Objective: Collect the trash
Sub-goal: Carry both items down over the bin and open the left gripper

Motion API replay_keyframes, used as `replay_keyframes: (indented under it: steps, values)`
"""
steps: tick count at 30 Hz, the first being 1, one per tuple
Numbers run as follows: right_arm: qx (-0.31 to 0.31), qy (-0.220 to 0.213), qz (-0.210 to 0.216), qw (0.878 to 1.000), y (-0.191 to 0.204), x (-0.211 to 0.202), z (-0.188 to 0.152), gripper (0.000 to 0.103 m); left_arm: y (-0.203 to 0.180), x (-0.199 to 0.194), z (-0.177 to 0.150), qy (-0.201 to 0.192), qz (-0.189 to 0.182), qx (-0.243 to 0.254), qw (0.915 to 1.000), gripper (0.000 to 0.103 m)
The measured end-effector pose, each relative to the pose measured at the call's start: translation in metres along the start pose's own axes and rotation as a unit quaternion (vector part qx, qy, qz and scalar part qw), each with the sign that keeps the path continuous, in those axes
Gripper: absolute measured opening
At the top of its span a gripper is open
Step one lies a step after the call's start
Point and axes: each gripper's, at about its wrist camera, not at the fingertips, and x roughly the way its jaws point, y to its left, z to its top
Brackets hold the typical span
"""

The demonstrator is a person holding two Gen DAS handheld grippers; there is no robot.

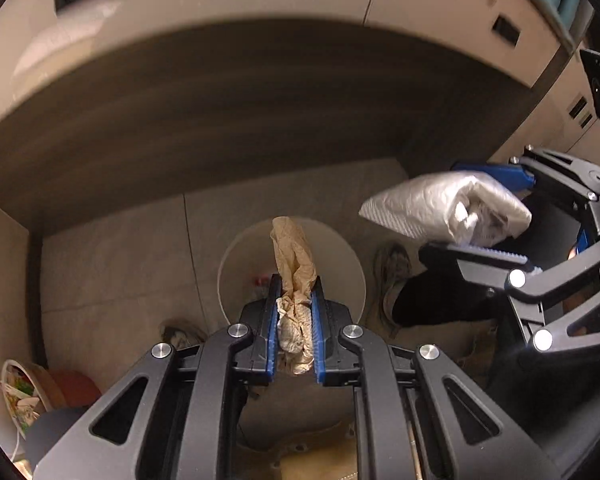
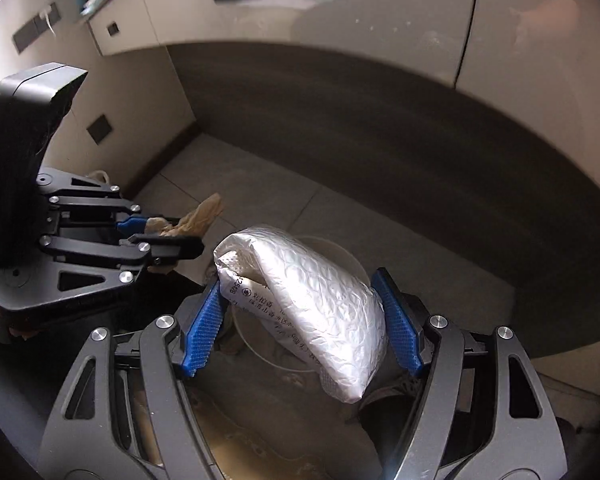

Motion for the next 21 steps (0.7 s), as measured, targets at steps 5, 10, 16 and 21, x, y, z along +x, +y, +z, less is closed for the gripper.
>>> replay_keyframes:
  steps: [5,10,16,21]
  values:
    - [0.013,0.03,0.001,0.999,-0.011,0.032,-0.011,0.068,0.003,0.026,0.001,0.031,-0.011,-0.003,0.9995,0.012]
    - [0.011,0.048,0.006,0.999,-0.012,0.053,-0.012,0.068,0.009,0.056,0.007,0.066,-0.017,0.004,0.9977,0.012]
    - [0.033,0.078,0.007,0.996,-0.019,0.075,-0.01,0.068,0.007,0.089,0.0,0.09,-0.027,0.021,0.9953,0.013]
    - [0.015,0.108,-0.002,0.994,-0.017,0.096,-0.015,0.068,0.005,0.112,-0.008,0.104,-0.026,0.038,0.9935,0.014]
